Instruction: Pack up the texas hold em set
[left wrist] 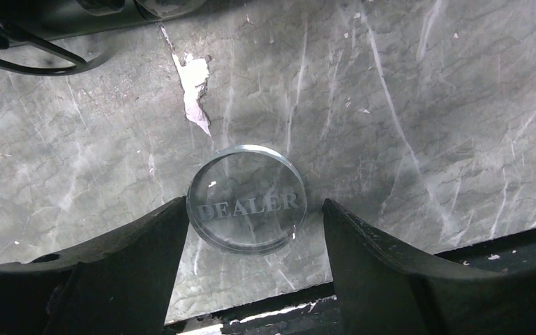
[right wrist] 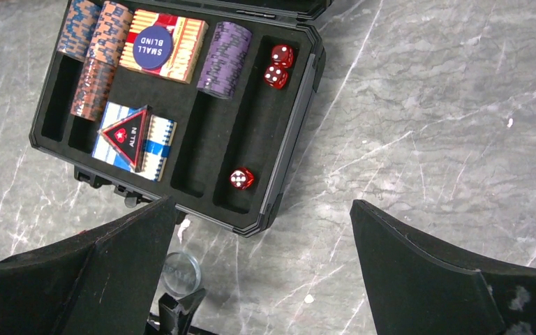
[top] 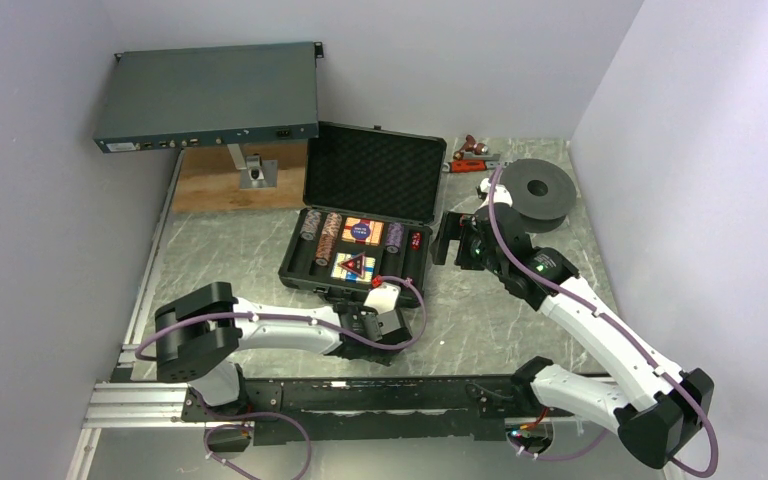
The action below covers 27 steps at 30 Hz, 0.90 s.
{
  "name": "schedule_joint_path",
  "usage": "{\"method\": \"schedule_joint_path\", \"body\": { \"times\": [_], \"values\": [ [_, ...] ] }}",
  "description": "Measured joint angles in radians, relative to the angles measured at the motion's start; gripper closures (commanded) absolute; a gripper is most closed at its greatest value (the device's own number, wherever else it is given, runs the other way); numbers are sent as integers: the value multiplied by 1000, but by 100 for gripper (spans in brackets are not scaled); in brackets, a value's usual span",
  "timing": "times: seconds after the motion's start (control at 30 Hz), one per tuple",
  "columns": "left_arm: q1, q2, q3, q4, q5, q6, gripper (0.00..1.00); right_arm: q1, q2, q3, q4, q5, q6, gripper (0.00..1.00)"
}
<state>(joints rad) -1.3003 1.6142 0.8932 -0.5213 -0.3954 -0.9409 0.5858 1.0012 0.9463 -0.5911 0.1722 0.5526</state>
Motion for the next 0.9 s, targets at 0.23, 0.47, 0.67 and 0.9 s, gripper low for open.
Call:
{"method": "schedule_joint_path", "body": {
  "times": [0.23,0.47,0.67,0.9],
  "values": [
    [0,19,28,-37,-2,-33,28,0,-2,-1,0,0,0,0],
    [0,27,38,-58,-6,-67,38,0,-7,-6,-2,0,0,0],
    [-3,27,38,-58,-11,-69,60,0,-12,-6,-3,-1,0,0],
    [-11,14,23,-33,-12,-34,85,0,-23,-7,-5,-11,-4,0]
  ]
}}
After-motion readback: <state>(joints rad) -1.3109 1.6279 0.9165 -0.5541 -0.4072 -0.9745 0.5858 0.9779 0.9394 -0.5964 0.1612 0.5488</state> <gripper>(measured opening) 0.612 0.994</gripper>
